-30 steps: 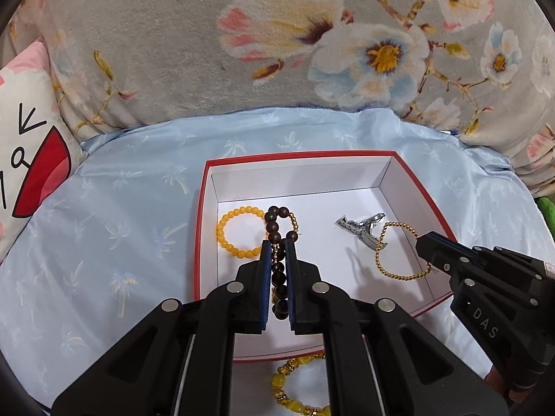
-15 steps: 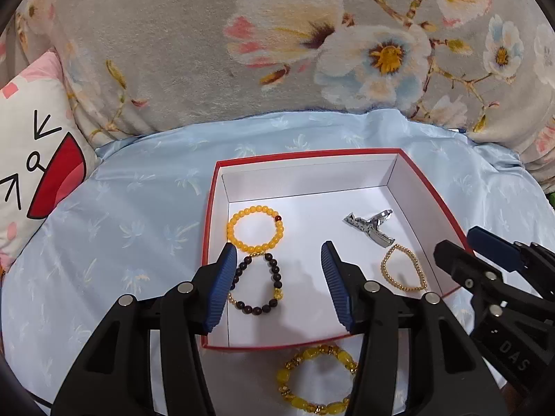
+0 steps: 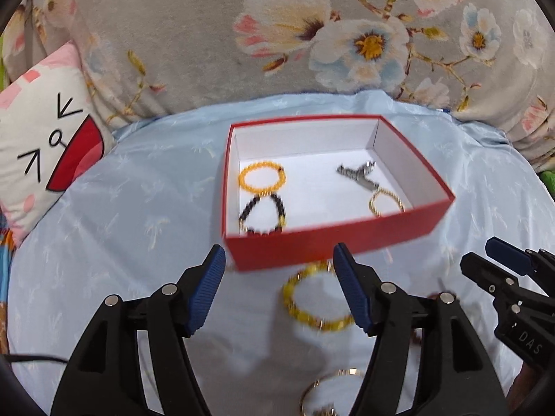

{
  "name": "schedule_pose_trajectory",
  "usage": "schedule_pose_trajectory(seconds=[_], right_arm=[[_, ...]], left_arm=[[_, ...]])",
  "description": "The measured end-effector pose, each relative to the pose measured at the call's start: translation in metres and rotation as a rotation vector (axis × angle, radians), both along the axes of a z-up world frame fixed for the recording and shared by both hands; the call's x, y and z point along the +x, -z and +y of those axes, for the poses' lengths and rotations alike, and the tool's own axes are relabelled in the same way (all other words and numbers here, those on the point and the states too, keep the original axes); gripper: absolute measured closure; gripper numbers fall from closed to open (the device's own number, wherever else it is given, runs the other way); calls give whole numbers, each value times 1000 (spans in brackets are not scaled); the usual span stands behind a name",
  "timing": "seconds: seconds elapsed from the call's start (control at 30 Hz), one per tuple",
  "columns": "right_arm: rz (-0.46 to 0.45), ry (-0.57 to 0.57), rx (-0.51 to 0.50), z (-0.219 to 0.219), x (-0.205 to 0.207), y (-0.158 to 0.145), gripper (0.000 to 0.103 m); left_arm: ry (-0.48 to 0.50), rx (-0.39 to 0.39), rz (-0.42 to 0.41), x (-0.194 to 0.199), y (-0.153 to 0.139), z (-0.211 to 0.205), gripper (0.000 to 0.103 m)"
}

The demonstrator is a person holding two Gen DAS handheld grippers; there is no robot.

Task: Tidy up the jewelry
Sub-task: 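Move both open tools back toward the red and yellow bracelets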

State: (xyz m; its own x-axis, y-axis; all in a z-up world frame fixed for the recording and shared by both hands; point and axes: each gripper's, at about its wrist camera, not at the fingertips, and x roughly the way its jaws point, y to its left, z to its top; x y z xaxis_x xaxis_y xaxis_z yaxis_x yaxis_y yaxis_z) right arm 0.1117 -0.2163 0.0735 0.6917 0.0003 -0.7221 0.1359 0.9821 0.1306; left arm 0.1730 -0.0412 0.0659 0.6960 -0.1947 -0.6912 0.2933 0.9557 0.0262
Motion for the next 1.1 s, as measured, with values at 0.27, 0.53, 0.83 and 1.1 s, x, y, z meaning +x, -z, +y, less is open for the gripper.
schedule_pose_trajectory(seconds=[0.27, 0.53, 0.83, 1.1], right_arm=[[52, 31, 35, -6, -51, 22, 57], [79, 46, 49, -8, -81, 34, 57], [96, 25, 41, -4, -69, 39, 57], [95, 35, -26, -1, -32, 40, 57]], left_arm=[[-16, -24, 68, -42, 22, 24, 42], [2, -31, 125, -71, 40, 23, 37], [20, -5, 112, -80, 42, 4, 31], [-32, -10, 114, -56, 39, 13, 31]])
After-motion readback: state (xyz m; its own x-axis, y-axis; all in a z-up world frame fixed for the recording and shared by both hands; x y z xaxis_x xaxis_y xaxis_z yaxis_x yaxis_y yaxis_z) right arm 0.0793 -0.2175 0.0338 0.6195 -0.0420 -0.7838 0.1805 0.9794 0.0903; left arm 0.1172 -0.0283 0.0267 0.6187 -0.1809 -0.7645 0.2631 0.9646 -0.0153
